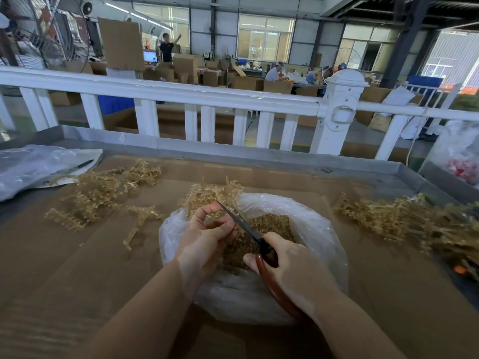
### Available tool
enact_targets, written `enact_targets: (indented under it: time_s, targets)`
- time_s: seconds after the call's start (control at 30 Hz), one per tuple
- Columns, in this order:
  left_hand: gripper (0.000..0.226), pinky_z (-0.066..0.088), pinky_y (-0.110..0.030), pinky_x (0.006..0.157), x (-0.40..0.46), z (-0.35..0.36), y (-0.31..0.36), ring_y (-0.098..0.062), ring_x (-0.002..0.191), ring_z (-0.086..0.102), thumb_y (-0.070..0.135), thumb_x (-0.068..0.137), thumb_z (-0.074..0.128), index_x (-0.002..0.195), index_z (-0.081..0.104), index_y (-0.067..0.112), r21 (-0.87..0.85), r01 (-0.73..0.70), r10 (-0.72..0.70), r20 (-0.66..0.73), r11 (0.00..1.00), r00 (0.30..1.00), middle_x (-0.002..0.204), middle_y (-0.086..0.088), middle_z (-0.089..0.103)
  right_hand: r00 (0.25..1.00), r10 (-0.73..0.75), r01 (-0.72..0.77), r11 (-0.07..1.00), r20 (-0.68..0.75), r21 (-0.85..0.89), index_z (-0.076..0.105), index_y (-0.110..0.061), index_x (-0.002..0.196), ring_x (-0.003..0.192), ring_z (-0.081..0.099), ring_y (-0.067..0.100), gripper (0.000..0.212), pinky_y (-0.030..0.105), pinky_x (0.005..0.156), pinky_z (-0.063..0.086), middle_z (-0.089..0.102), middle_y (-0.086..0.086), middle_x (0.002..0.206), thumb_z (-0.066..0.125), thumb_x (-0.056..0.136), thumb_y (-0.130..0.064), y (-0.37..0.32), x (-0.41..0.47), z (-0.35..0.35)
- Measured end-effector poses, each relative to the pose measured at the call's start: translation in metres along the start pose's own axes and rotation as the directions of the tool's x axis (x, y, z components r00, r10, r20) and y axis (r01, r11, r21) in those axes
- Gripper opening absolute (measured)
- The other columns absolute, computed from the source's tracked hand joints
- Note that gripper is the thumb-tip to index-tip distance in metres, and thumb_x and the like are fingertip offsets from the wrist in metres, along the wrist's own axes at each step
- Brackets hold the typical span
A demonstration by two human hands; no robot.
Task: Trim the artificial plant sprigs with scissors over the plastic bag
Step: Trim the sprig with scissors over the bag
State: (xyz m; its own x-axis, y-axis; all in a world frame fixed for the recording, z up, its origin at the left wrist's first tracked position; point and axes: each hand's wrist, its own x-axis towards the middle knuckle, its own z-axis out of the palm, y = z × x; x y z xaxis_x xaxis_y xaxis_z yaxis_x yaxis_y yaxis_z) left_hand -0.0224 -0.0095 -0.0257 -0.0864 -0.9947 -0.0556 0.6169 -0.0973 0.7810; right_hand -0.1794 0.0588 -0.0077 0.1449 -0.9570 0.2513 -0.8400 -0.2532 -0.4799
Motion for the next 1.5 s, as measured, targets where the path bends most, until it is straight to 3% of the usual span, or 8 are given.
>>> enact_targets:
  time_s: [0.13,0.3,0.5,0.67,0.77,0.9,1.2,1.5]
  targets:
    - [0.037,0.054,-0.02,0.054,0.002,-0.003,-0.003,-0.012,0.059,0.065,-0.021,0.083,0.05,0.09,0.055,0.015,0.021,0.0,0.0,-0.014,1.0,1.0,0.066,-0.006,0.062,1.0,0.011,-0.011,1.0,-0.014,-0.004,0.053,-0.029,0.089,0.07,0.056,0.005,0.034,0.015,0.059,0.039,0.059,-0.01,0.073,0.054,0.084,-0.063,0.0,0.001,0.001]
    - [0.035,0.054,-0.019,0.053,0.002,-0.006,-0.008,-0.009,0.055,0.065,-0.02,0.084,0.05,0.089,0.054,0.015,0.032,-0.002,0.003,-0.006,0.999,1.0,0.06,0.0,0.063,1.0,0.004,-0.004,0.999,-0.018,-0.032,0.054,-0.028,0.087,0.068,0.058,0.007,0.036,0.019,0.062,0.045,0.061,-0.008,0.071,0.054,0.083,-0.064,0.004,0.002,0.005]
    - [0.035,0.054,-0.019,0.053,0.004,-0.007,-0.011,-0.007,0.054,0.063,-0.019,0.083,0.05,0.089,0.054,0.016,0.026,0.017,-0.017,-0.027,1.0,0.999,0.057,0.001,0.062,1.0,-0.009,0.007,0.998,-0.019,-0.063,0.046,-0.033,0.081,0.059,0.052,0.005,0.033,0.013,0.051,0.035,0.051,-0.012,0.06,0.054,0.082,-0.065,0.006,0.001,0.008]
    - [0.036,0.055,-0.02,0.055,0.002,-0.006,-0.01,-0.009,0.057,0.064,-0.019,0.083,0.05,0.09,0.055,0.016,0.004,0.046,-0.046,-0.039,0.999,0.998,0.063,-0.002,0.061,1.0,-0.019,0.017,0.998,-0.024,-0.064,0.047,-0.032,0.081,0.062,0.055,0.006,0.033,0.014,0.055,0.037,0.054,-0.011,0.063,0.053,0.083,-0.065,0.007,0.0,0.01]
    - [0.033,0.057,-0.023,0.057,0.002,-0.006,-0.007,-0.014,0.065,0.065,-0.017,0.083,0.051,0.089,0.055,0.016,-0.031,0.095,-0.097,-0.059,0.995,0.994,0.073,-0.005,0.062,0.999,-0.015,0.014,0.998,-0.029,-0.065,0.049,-0.031,0.083,0.067,0.059,0.009,0.034,0.021,0.062,0.045,0.057,-0.01,0.067,0.052,0.084,-0.064,0.008,-0.001,0.01]
    - [0.02,0.056,-0.022,0.056,0.003,-0.003,-0.003,-0.011,0.058,0.067,-0.004,0.087,0.055,0.08,0.056,0.015,-0.062,0.144,-0.149,-0.083,0.988,0.985,0.066,-0.002,0.069,0.999,-0.021,0.018,0.996,-0.035,-0.089,0.048,-0.031,0.085,0.066,0.057,0.009,0.034,0.02,0.06,0.041,0.055,-0.011,0.067,0.051,0.084,-0.065,0.006,-0.003,0.01]
    - [0.02,0.055,-0.019,0.052,0.001,-0.003,-0.007,-0.009,0.054,0.066,-0.007,0.087,0.056,0.078,0.054,0.011,-0.056,0.114,-0.12,-0.134,0.992,0.984,0.06,-0.003,0.066,0.999,-0.033,0.03,0.991,-0.019,-0.131,0.052,-0.028,0.09,0.072,0.062,0.012,0.039,0.028,0.07,0.05,0.065,-0.006,0.076,0.045,0.086,-0.067,0.008,-0.003,0.012]
    - [0.02,0.054,-0.02,0.053,-0.001,-0.005,-0.011,-0.013,0.058,0.065,-0.01,0.083,0.057,0.077,0.056,0.009,0.019,0.093,-0.091,-0.098,0.995,0.991,0.069,-0.006,0.065,0.998,-0.008,0.001,0.993,-0.063,-0.115,0.047,-0.031,0.09,0.079,0.06,0.011,0.038,0.023,0.067,0.044,0.063,-0.007,0.081,0.046,0.084,-0.068,0.003,-0.006,0.012]
